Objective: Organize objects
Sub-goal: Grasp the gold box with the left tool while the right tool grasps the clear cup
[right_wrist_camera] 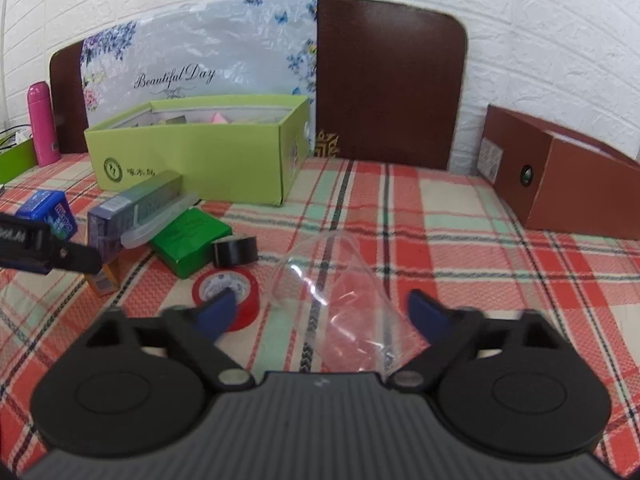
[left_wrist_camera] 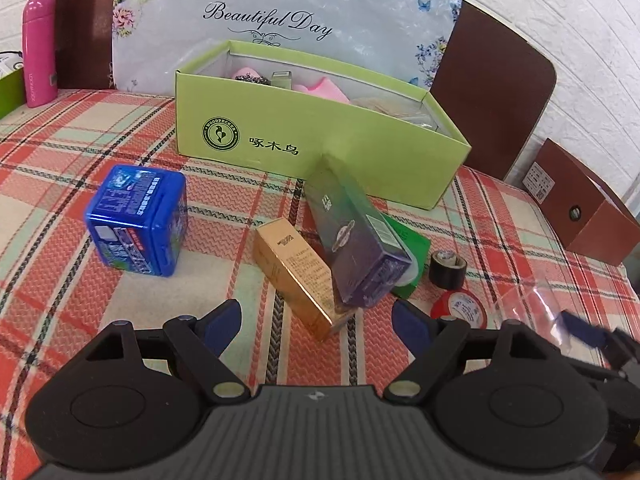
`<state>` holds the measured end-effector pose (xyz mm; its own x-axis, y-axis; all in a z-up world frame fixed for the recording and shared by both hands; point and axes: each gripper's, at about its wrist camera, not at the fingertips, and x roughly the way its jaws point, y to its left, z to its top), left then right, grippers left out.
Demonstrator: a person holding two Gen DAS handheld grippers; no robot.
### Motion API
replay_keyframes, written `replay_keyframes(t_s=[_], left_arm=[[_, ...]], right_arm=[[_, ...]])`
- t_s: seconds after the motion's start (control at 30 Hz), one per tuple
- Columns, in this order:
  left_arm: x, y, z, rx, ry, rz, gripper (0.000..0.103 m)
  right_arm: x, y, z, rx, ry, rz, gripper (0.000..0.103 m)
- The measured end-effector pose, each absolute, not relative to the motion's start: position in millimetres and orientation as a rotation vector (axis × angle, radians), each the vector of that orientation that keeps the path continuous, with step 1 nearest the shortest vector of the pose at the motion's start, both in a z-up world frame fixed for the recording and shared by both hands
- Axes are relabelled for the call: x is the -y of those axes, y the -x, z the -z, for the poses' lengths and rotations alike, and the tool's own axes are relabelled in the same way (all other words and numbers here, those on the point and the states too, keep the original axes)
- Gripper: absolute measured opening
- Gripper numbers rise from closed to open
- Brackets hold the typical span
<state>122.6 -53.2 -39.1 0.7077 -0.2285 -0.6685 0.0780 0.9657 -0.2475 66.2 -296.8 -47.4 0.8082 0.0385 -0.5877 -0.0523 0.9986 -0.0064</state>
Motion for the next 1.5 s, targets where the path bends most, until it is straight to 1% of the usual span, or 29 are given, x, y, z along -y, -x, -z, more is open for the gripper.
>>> replay_keyframes(t_s=[0.07, 0.1, 0.13, 0.17, 0.3, 0.33, 0.37, 0.4, 0.43, 0.47, 0.53, 0.6, 0.63, 0.73, 0.77, 0.8, 0.9, 0.97, 1.07, 1.1, 1.13, 1.2, 1.27, 1.3, 1.33, 1.5], left_arm=[[53, -131, 42, -0.77, 0.217, 0.18, 0.084], [54, -135, 44, -0.773, 0.224, 0.193, 0.081], [55, -138, 45, -0.777, 0.229, 0.2, 0.079], [57, -142, 47, -0.781, 0.228, 0.204, 0.078], [66, -153, 53, -0.79, 0.198, 0.211, 0.073], [66, -153, 55, -0.784, 0.184, 0.212, 0.068], [65, -153, 55, -0.777, 0.168, 0.215, 0.065], [64, -151, 55, -0.776, 0.151, 0.216, 0.057], [61, -150, 55, -0.775, 0.138, 0.214, 0.046], [57, -148, 55, -0.775, 0.14, 0.223, 0.044], [44, -143, 55, -0.794, 0.182, 0.244, 0.032], [33, -135, 54, -0.804, 0.204, 0.25, 0.029], [29, -131, 54, -0.808, 0.199, 0.245, 0.028], [19, -119, 55, -0.807, 0.183, 0.225, 0.027], [18, -117, 55, -0.806, 0.183, 0.222, 0.027], [16, -116, 54, -0.806, 0.183, 0.216, 0.027], [17, -117, 53, -0.802, 0.186, 0.196, 0.028], [18, -120, 52, -0.801, 0.186, 0.195, 0.031], [23, -121, 52, -0.792, 0.177, 0.189, 0.042], [24, -122, 52, -0.791, 0.172, 0.185, 0.05], [26, -123, 52, -0.789, 0.168, 0.181, 0.052], [28, -125, 54, -0.789, 0.16, 0.184, 0.052], [30, -125, 55, -0.791, 0.146, 0.203, 0.044], [31, -125, 55, -0.792, 0.135, 0.209, 0.034], [31, -125, 55, -0.793, 0.134, 0.219, 0.032], [31, -127, 55, -0.795, 0.144, 0.214, 0.032]], right_arm=[[295, -64, 49, -0.656, -0.021, -0.086, 0.055], [292, -62, 49, -0.668, -0.042, -0.105, 0.051], [289, -59, 49, -0.673, -0.056, -0.118, 0.051], [286, -56, 49, -0.674, -0.065, -0.142, 0.048], [271, -47, 47, -0.671, -0.075, -0.224, 0.048], [269, -46, 46, -0.67, -0.07, -0.224, 0.048], [267, -44, 45, -0.665, -0.063, -0.221, 0.049], [265, -44, 45, -0.662, -0.056, -0.217, 0.05], [264, -44, 45, -0.662, -0.052, -0.217, 0.054], [264, -44, 45, -0.663, -0.049, -0.216, 0.058], [263, -46, 47, -0.667, -0.048, -0.212, 0.062], [261, -48, 48, -0.669, -0.046, -0.202, 0.068], [259, -49, 49, -0.67, -0.043, -0.199, 0.068], [254, -56, 49, -0.685, -0.028, -0.188, 0.067], [251, -58, 48, -0.691, -0.022, -0.184, 0.062], [247, -61, 47, -0.698, -0.013, -0.179, 0.053], [235, -65, 45, -0.705, 0.033, -0.156, 0.054], [229, -67, 44, -0.708, 0.054, -0.146, 0.053], [223, -68, 45, -0.715, 0.062, -0.147, 0.053], [221, -68, 45, -0.715, 0.065, -0.148, 0.053], [220, -67, 45, -0.714, 0.065, -0.153, 0.053], [219, -66, 45, -0.712, 0.063, -0.164, 0.053], [219, -62, 45, -0.702, 0.052, -0.183, 0.053], [220, -60, 45, -0.7, 0.045, -0.192, 0.053], [221, -58, 45, -0.695, 0.038, -0.202, 0.053], [221, -54, 44, -0.687, 0.018, -0.229, 0.053]])
